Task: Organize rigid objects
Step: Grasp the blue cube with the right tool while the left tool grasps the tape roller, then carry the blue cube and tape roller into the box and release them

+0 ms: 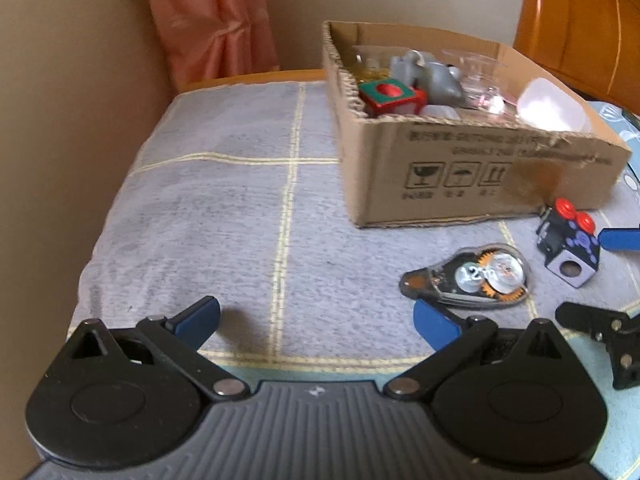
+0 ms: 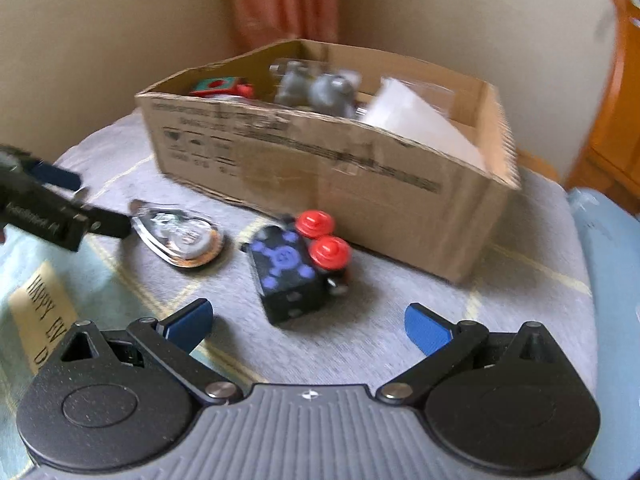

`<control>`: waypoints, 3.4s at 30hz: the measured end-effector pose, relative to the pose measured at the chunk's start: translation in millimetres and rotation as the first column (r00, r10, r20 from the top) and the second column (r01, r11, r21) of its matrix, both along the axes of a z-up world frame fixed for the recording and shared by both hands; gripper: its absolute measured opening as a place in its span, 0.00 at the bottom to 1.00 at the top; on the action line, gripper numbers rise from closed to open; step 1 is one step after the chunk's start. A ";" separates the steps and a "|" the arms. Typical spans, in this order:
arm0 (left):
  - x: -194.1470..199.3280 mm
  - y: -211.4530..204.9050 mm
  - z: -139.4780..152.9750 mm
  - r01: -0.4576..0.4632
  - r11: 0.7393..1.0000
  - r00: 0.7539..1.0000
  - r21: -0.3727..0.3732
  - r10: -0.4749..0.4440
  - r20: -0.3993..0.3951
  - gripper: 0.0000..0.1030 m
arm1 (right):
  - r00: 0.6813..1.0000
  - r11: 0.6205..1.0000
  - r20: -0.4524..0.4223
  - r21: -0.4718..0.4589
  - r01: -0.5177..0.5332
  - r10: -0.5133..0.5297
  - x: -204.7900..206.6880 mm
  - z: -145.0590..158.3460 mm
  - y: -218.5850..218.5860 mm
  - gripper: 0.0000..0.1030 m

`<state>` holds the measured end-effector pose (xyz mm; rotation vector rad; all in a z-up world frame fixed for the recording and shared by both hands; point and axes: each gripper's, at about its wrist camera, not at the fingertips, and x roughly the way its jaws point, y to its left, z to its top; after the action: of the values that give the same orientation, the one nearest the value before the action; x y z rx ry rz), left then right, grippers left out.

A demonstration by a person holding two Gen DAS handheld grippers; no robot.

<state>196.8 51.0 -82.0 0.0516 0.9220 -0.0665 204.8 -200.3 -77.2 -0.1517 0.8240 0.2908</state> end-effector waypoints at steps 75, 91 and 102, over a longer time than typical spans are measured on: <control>-0.2 -69.0 97.7 0.378 0.926 0.924 -0.013 -0.377 0.062 0.86 | 0.986 0.985 -0.039 -0.053 -0.166 0.164 -35.6 65.5 -16.8 0.53; 73.8 -89.3 121.3 0.339 0.941 0.930 -0.010 -0.334 0.157 0.89 | 0.991 0.994 0.087 -0.055 -0.093 0.098 -0.1 128.6 -36.4 0.53; 56.3 -67.7 98.8 0.339 0.941 0.931 -0.006 -0.334 0.145 0.92 | 0.995 0.998 0.084 -0.029 -0.054 0.056 36.9 135.9 -44.4 0.53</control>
<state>253.1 -16.7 16.8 0.1839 0.7616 -0.3923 241.6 -244.7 58.7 -0.2103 0.7407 0.3229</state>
